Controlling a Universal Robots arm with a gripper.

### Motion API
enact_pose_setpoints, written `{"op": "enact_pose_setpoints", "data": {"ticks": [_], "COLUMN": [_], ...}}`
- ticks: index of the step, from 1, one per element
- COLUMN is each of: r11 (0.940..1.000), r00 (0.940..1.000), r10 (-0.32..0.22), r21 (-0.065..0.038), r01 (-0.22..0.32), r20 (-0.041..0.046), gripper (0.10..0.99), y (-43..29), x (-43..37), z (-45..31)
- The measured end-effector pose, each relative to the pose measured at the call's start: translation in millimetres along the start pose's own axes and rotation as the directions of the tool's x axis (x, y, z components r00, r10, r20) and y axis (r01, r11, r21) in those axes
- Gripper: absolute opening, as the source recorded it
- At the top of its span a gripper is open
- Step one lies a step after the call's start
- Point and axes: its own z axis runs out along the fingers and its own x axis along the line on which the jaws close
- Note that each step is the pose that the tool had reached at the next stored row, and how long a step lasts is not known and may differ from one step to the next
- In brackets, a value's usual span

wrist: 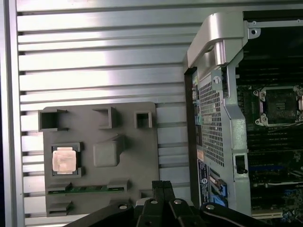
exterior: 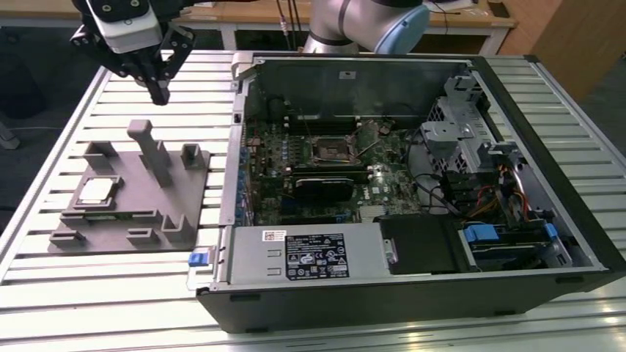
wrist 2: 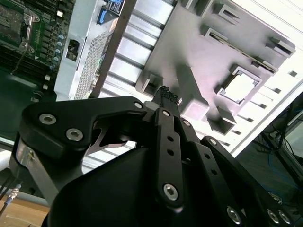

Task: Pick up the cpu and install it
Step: 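Reach for the cpu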

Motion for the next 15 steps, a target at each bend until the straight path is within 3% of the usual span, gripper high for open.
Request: {"op": "enact_pose_setpoints", "data": {"ticks": [15], "r11": [1.0000], "r00": [1.0000], "r10": [0.000], "r21": [0.000], "r01": [0.000], "r20": [-0.0003], "gripper": [0.106], "y": [-0.8], "x": [9.9], "z": [1.0]}}
